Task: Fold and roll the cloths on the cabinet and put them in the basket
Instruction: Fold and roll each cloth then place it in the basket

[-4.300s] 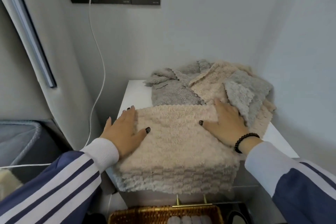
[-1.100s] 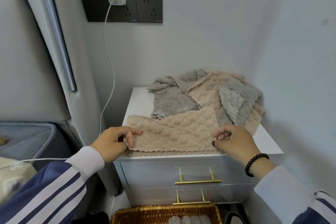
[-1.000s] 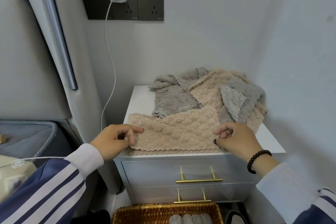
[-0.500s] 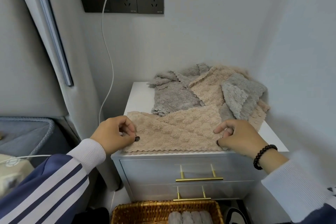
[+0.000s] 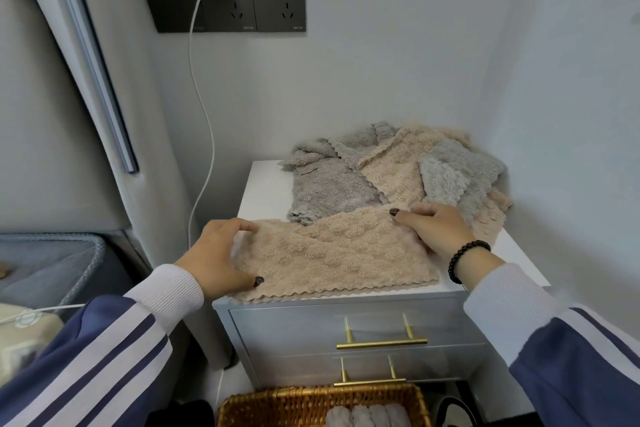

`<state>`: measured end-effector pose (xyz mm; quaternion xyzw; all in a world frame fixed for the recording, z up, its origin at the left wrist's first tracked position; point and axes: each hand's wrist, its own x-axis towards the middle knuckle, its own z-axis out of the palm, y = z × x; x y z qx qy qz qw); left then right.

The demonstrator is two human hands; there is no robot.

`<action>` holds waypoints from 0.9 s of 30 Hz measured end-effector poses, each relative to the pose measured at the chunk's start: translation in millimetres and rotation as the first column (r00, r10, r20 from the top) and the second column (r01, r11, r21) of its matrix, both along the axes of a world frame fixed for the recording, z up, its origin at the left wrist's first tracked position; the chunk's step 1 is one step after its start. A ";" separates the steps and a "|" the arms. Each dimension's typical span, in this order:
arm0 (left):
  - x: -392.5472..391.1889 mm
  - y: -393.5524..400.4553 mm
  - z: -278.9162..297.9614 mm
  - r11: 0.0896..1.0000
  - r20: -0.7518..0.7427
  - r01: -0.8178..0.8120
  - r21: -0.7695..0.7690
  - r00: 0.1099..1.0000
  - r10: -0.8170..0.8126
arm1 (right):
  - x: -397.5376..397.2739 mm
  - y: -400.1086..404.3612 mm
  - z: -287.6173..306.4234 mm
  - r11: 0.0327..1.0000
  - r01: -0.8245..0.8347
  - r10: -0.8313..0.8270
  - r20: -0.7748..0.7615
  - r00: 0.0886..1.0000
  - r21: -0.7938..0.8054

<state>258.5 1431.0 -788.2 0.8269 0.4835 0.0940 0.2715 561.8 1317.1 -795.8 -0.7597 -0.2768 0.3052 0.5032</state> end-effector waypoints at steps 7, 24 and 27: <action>20.0 -7.6 -8.2 0.990 0.221 0.003 0.138 0.975 -0.033 | -5.4 3.7 3.6 0.999 -0.024 0.023 0.026 0.999 0.024; 24.4 -17.8 -42.4 0.955 -0.405 0.205 0.215 0.908 -0.104 | -16.5 -10.3 -8.4 0.987 0.151 -0.159 0.365 0.917 0.051; 21.9 -22.6 -40.5 0.960 -0.447 0.202 0.194 0.889 -0.097 | -16.1 -14.4 -1.6 0.981 0.188 -0.190 0.408 0.893 0.046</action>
